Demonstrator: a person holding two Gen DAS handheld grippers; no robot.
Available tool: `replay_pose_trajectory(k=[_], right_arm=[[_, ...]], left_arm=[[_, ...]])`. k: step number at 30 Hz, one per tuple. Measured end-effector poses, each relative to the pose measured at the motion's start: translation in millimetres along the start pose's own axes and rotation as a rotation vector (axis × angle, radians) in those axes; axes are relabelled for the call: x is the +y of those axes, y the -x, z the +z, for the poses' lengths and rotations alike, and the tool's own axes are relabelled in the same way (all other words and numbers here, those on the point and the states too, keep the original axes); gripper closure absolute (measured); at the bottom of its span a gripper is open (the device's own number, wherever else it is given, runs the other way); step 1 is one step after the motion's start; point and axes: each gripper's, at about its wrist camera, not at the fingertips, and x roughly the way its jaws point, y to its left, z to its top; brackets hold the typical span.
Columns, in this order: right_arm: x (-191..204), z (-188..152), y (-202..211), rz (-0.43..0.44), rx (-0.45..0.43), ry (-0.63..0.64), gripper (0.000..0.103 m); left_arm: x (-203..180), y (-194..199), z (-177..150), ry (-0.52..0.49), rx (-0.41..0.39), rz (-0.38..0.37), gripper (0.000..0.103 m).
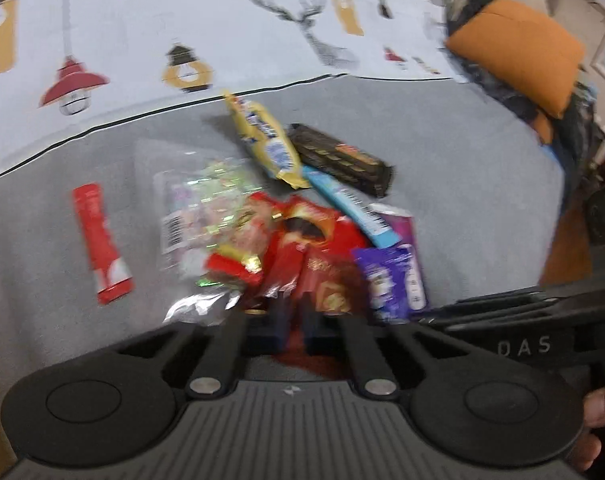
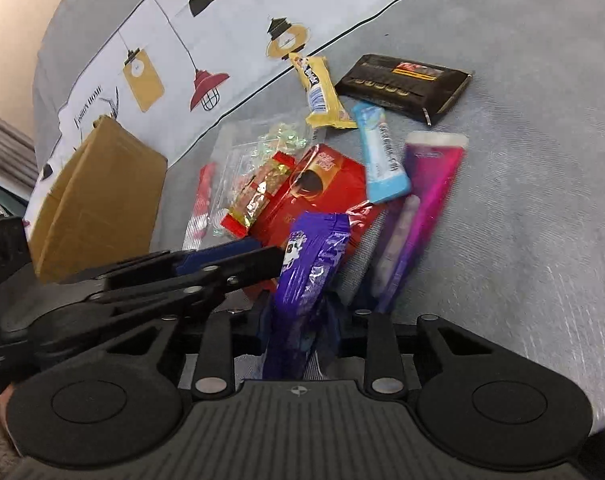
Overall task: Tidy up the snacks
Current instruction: 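Grasp the purple bar with the right tool while the left tool grasps a red packet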
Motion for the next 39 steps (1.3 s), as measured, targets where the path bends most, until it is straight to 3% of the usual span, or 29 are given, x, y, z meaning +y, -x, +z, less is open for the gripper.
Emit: replay_pose_trajectory(k=[2,5,8,10,11,12,15,18,20,23,25,28,29,30,32,33,39], right_arm=[[3,0,2,-0.022,-0.019,0.013,0.085],[8,1,12,-0.022,-0.059,0.034,0.087],[8,-4,19,-0.027,-0.075,0.04,0.088],[5,-8,25,-0.018,-0.087,0.018,0.088],[5,-10,29,-0.015,-0.097,0.01,0.088],[2,-10,35,-0.01,-0.113,0.003,0.088],[-8,-11,51,-0.03,-0.157,-0.012,0.088],[-22,-7,67,-0.08,-0.197,-0.028,0.088],[-30,-5,73,-0.136,-0.215,-0.017,0.088],[-31,-2,69,-0.275,-0.206,0.07,0.087],[-35,0,61,-0.251,-0.175,0.065,0.086],[-38,3,48,-0.285,-0.123,0.083,0.08],[-39,4,45,-0.284,-0.118,0.074,0.076],[-40,5,44,-0.277,-0.118,0.065,0.076],[-39,5,42,-0.284,-0.118,0.075,0.077],[-40,5,43,-0.281,-0.124,0.065,0.086],[-41,1,64,-0.261,-0.187,-0.002,0.089]], left_arm=[[7,8,-1,0.036,0.004,0.005,0.103],[9,24,-2,0.042,-0.01,0.015,0.103],[4,34,2,0.048,-0.005,-0.069,0.102],[-5,39,7,0.035,-0.027,-0.095,0.083],[-10,39,9,0.024,-0.027,-0.094,0.055],[-17,37,10,0.008,-0.032,-0.089,0.041],[-35,21,10,-0.065,-0.012,-0.057,0.037],[-48,0,4,-0.143,0.031,0.01,0.037],[-51,-16,0,-0.181,0.046,0.114,0.038],[-62,-27,-6,-0.272,0.013,0.169,0.038],[-71,-32,-9,-0.317,0.0,0.197,0.041],[-72,-30,-7,-0.279,-0.004,0.175,0.074],[-72,-28,-6,-0.267,-0.007,0.172,0.09],[-71,-25,-5,-0.254,-0.006,0.164,0.096],[-68,-23,-3,-0.221,0.001,0.152,0.096],[-65,-21,-3,-0.203,0.003,0.147,0.096],[-54,8,-3,-0.085,-0.008,0.134,0.096]])
